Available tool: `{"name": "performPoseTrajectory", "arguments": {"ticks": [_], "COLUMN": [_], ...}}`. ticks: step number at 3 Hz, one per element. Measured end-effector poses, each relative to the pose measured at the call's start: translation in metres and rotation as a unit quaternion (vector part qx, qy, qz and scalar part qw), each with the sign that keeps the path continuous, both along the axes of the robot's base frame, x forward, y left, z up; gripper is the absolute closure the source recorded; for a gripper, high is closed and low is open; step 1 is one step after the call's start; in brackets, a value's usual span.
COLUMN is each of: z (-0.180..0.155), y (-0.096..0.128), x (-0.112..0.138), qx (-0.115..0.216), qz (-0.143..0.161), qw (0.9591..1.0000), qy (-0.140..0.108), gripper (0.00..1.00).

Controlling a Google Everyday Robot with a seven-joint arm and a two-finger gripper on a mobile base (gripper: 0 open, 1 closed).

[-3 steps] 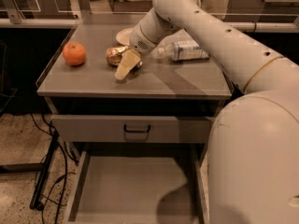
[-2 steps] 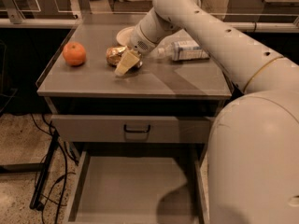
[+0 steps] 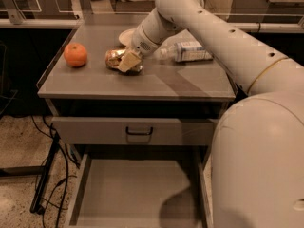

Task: Place orange can into middle drawer

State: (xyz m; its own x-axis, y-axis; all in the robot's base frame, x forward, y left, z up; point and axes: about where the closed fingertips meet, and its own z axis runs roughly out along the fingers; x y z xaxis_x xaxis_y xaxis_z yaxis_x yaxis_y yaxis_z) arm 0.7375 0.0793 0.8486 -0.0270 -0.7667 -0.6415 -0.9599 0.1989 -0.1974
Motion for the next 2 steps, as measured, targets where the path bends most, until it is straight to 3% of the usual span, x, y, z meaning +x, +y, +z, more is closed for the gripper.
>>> {"name": "performPoseTrajectory", "arguments": {"ticks": [1,2], "z": [0.0000,0.0000], "y": [0.0000,0.0001], "x": [0.0000,0.0000], "qx": [0.000,0.000], "qz": [0.000,0.000], "qw": [1.0000,1.0000], "qy": [0.000,0.000], "gripper": [0.96,1.00]}}
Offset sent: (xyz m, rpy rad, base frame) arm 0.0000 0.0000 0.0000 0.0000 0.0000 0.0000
